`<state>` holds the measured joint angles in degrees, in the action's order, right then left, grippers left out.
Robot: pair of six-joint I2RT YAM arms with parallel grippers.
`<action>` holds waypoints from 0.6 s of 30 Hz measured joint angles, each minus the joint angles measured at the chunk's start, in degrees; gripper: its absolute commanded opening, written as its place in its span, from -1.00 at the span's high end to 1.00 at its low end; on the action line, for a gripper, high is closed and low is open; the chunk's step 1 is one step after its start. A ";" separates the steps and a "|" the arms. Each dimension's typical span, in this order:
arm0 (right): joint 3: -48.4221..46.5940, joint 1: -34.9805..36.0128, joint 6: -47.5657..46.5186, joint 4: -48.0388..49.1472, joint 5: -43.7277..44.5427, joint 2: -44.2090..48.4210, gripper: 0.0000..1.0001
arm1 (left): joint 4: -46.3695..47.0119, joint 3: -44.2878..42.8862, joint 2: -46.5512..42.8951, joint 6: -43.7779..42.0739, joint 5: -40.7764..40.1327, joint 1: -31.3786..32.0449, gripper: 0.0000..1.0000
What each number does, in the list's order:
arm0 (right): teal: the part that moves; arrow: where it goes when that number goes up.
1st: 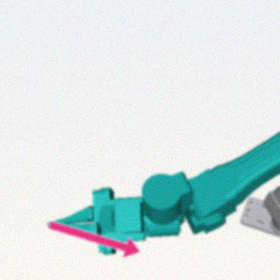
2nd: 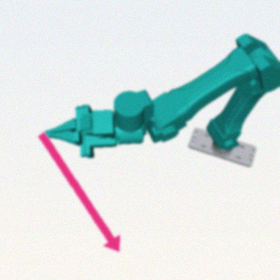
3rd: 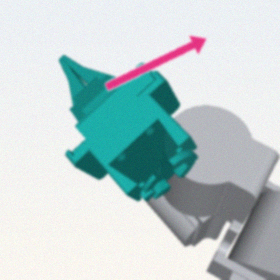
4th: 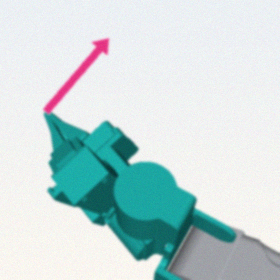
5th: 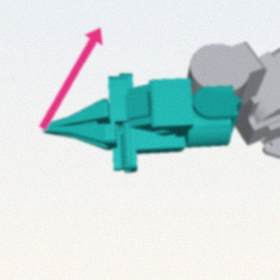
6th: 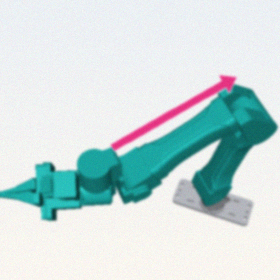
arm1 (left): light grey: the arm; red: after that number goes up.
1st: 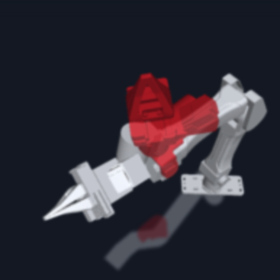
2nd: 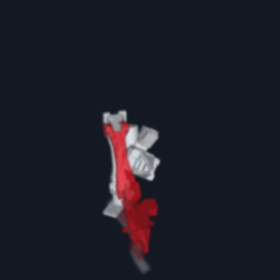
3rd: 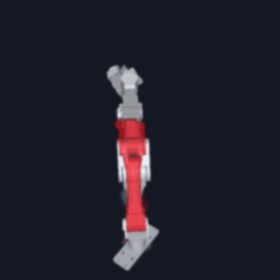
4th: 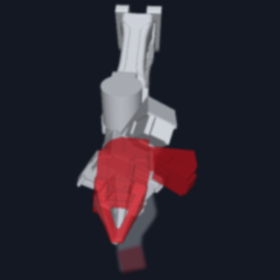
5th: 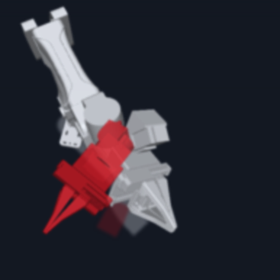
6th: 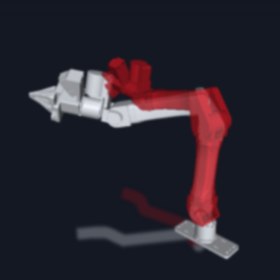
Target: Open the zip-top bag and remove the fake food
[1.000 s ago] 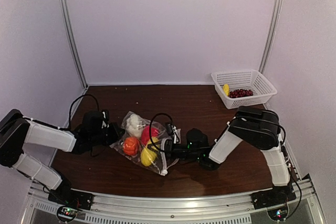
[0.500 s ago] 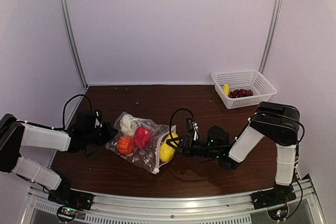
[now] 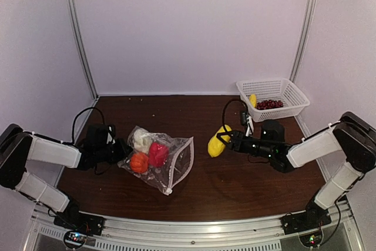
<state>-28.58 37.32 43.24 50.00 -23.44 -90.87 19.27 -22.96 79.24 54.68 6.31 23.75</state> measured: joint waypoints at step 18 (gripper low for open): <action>-31.87 -27.63 -20.65 -25.90 8.24 -1.16 0.44 | 2.62 0.07 2.51 0.00 1.57 -0.59 1.00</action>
<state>-60.45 9.69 22.59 24.10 -15.20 -92.03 21.89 -22.90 81.76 54.68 7.88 23.16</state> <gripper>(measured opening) 0.495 0.004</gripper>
